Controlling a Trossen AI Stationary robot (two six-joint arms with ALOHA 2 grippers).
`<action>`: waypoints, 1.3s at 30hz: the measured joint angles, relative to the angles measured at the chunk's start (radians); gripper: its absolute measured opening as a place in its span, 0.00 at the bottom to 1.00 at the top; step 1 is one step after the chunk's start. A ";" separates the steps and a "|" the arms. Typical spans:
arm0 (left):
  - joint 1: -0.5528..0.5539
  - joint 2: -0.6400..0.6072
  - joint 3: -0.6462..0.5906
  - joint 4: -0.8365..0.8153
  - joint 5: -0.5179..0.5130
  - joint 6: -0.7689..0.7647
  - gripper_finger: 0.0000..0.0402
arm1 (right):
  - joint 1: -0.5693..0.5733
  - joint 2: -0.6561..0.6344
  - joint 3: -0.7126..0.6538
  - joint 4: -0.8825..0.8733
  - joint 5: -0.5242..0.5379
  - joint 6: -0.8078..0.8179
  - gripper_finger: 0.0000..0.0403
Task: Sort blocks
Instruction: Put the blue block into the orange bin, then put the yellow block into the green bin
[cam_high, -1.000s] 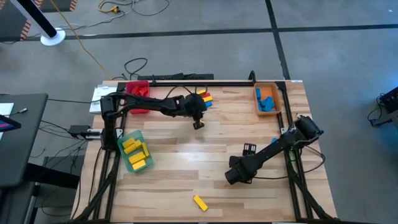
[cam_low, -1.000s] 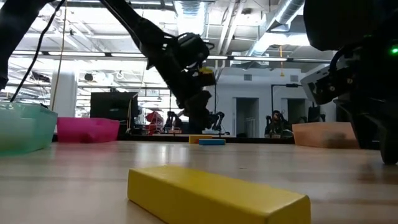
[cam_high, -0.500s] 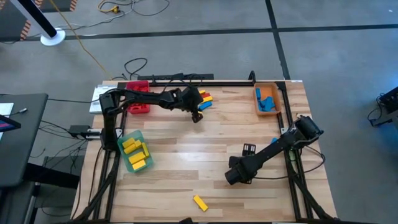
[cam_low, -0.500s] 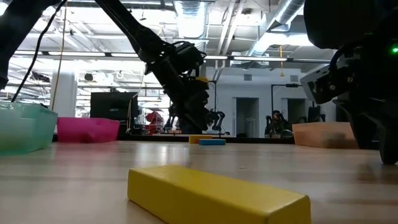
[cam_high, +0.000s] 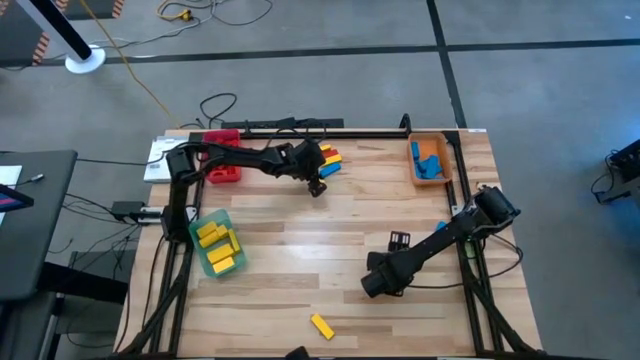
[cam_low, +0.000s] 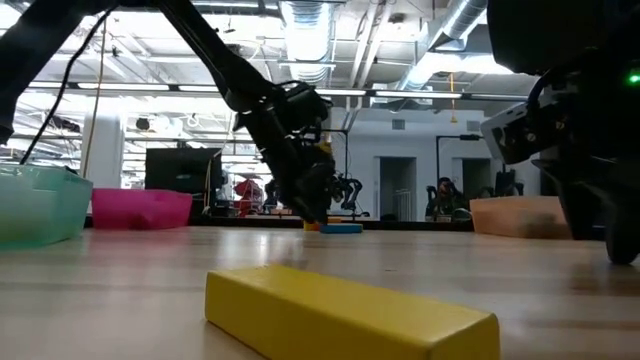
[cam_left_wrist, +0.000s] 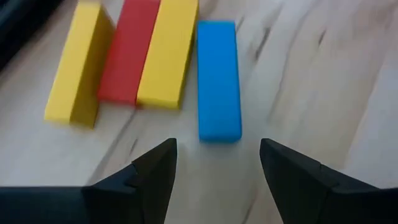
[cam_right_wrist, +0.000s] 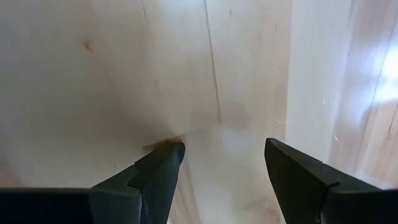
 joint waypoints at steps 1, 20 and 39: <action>0.000 0.004 0.011 0.006 -0.006 0.000 0.56 | 0.000 0.000 0.001 0.002 0.001 0.000 0.63; -0.025 0.071 0.099 -0.053 -0.111 -0.005 0.56 | -0.002 0.001 0.021 0.050 0.022 -0.014 0.63; -0.016 0.086 0.131 -0.184 -0.008 0.054 0.07 | 0.006 0.001 0.028 0.072 0.023 -0.010 0.63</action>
